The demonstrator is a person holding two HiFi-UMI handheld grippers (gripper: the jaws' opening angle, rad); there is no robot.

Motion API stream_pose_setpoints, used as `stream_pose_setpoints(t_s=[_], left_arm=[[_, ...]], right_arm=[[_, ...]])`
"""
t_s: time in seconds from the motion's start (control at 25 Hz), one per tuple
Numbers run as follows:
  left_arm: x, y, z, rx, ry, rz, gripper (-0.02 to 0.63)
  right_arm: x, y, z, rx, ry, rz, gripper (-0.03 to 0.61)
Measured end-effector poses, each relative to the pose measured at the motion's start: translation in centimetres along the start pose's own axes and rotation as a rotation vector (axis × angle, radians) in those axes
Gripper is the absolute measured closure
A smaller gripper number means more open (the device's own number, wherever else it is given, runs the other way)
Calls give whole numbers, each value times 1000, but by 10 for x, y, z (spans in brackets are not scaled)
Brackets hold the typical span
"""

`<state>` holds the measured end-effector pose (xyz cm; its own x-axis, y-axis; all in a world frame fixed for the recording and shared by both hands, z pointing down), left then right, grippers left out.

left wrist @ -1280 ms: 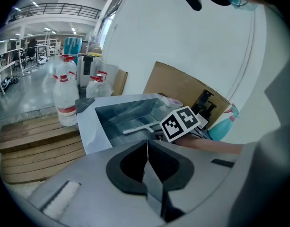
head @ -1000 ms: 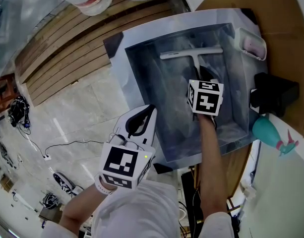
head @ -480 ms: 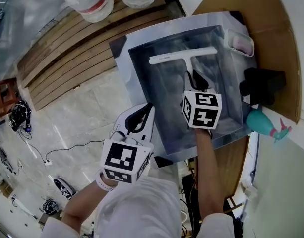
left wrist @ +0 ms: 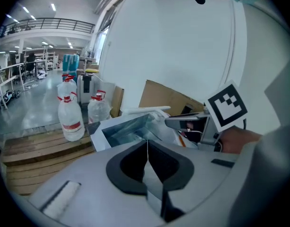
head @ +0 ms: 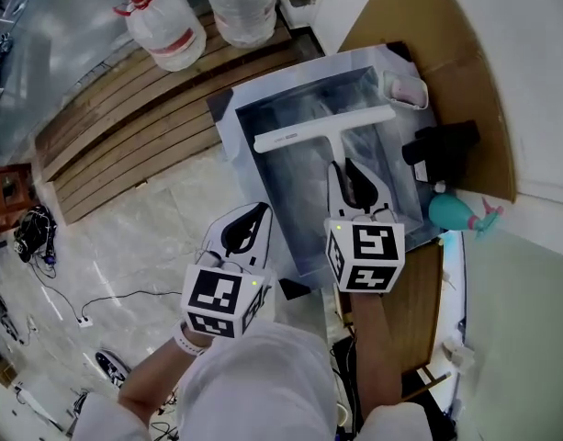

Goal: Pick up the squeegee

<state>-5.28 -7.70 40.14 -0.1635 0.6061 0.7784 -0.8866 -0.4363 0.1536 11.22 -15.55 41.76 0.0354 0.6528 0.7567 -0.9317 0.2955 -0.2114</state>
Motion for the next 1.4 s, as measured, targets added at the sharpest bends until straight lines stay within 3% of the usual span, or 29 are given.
stream_pose_setpoints(t_s=[0.64,1.4], left_arm=[[-48,-20,-91,-55,-148,36,603],[-59,-45,-115,-3,-182,114,603]], right_arm=[[-36,17,-165,84,-271,51,513],[2,1,-256,205,-387,151,512]])
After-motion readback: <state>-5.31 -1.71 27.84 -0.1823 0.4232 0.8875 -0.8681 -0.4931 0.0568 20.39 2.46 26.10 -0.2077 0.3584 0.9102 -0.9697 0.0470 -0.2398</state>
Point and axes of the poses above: the fingertips, and each gripper's own axes: z forward along the fingers, y to its left, x out of its underside, the point moved 7 cm from there along -z, backward along the fingers, and after that the axes turned 10 degrees about z, right-handed, at the moved point
